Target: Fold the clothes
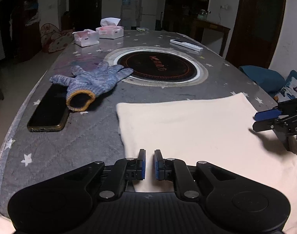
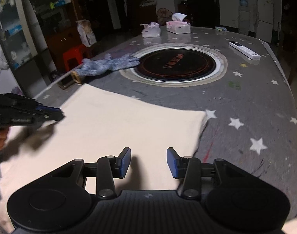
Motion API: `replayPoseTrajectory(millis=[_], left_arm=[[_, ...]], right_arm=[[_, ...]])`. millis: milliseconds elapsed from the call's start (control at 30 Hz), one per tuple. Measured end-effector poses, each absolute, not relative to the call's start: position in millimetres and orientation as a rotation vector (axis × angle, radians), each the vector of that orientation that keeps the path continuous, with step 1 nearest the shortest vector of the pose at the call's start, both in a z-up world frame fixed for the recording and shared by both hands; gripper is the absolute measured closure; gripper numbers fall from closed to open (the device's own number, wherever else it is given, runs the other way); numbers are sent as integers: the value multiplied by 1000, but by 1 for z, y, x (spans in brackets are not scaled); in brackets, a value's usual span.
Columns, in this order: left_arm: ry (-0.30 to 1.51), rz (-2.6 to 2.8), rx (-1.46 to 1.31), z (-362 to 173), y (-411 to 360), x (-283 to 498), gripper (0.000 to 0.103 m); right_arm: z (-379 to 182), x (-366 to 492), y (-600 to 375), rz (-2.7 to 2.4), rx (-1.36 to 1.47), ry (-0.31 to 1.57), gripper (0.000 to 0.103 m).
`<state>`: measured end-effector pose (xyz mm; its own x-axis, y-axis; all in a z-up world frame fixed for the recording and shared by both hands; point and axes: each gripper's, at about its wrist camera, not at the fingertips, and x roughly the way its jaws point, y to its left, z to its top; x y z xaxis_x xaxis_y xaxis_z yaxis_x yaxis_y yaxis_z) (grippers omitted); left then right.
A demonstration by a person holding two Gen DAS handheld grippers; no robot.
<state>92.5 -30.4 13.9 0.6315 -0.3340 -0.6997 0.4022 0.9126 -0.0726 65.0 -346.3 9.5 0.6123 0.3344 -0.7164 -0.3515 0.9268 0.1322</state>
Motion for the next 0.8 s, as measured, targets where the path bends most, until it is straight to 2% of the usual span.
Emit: replayPoseTrajectory(millis=[367,433,800], left_arm=[[768,-411,113,19,-31,92,90],[756,-425,119,22,-33,82,88],[702,-516,164,28,-51,-7,80]], right_arm=[[14,69,-353,384,-38,803,61],[20,54,-350,403,-51,797,55],[38,-42,-313,514,-124,740,55]])
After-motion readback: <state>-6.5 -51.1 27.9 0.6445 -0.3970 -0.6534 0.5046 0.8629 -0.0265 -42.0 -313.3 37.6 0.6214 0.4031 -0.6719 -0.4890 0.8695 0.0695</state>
